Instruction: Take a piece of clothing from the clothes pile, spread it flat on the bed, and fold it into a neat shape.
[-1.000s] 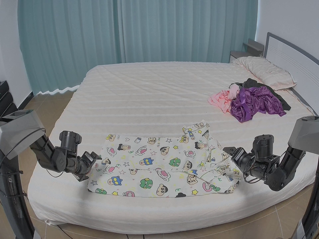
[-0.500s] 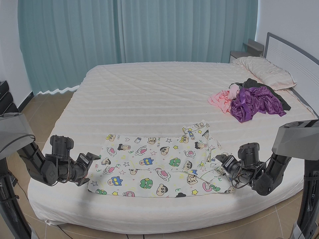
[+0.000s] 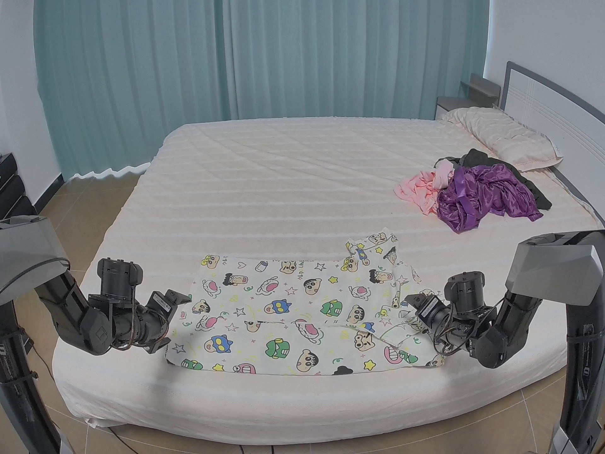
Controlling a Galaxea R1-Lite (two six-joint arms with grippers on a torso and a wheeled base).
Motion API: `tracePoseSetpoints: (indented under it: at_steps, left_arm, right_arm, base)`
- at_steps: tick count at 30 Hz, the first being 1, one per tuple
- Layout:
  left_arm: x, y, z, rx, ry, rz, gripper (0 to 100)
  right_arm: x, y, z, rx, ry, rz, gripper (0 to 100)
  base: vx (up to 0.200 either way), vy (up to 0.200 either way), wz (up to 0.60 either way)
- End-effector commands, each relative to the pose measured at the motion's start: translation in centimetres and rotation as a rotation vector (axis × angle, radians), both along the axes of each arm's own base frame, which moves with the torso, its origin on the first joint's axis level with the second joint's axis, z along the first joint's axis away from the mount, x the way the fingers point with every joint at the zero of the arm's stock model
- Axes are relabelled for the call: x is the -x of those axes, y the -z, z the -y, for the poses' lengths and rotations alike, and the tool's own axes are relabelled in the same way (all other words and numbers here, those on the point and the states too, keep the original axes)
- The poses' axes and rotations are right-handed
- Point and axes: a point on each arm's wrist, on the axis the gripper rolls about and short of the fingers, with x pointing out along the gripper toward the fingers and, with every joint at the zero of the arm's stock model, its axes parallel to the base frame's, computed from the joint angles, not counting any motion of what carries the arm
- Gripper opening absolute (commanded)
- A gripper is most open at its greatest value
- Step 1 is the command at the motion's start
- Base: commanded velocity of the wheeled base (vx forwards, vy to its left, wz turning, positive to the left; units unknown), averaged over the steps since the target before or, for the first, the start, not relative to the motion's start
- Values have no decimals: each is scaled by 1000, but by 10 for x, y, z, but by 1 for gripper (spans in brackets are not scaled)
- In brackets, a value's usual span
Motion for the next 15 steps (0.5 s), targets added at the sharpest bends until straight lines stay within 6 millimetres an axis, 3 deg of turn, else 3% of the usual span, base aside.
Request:
tracePoseSetpoints:
  at_steps: [1,5,6,15]
  left_arm:
    - [1,4,0,-6,-7,-1,100]
    - [2,6,1,-7,-6,14,100]
    - [3,6,1,-7,-6,16,100]
    - [2,6,1,-6,-7,16,100]
  right_arm:
    - [-1,4,0,2,-5,-9,100]
    - [-3,4,1,-7,-14,-13,100]
    - [-4,4,1,-11,-15,-11,0]
    - [-1,9,4,12,-21,-63,0]
  base:
    - [0,0,0]
    - [0,0,0]
    - [0,0,0]
    - [0,0,0]
